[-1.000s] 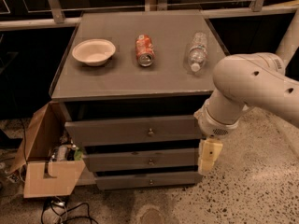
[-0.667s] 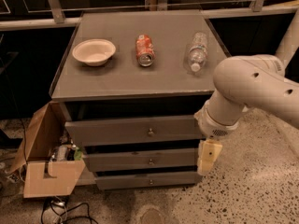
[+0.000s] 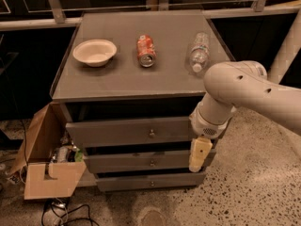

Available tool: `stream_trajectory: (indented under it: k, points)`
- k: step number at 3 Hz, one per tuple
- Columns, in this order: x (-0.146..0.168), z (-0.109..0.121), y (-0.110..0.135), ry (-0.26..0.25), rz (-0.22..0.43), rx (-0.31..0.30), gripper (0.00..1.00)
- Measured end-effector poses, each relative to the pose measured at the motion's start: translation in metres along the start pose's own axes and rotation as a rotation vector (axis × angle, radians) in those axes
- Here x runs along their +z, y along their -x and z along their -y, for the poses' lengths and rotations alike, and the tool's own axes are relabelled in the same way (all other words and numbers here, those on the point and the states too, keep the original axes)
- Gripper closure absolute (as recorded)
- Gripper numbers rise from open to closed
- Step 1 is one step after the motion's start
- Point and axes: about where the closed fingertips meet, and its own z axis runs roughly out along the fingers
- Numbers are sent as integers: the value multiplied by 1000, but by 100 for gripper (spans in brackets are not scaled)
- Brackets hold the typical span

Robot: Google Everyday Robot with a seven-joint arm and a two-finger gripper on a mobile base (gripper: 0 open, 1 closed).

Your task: Open top drawer

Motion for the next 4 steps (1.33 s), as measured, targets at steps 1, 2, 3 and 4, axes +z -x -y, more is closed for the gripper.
stream_trajectory:
  k: [1, 2, 3, 4]
  points:
    - [10, 34, 14, -8, 12, -7, 0]
    - [10, 34, 13, -7, 12, -7, 0]
    - [17, 44, 10, 9, 11, 6, 0]
    - [27, 51, 5, 28, 6, 24, 0]
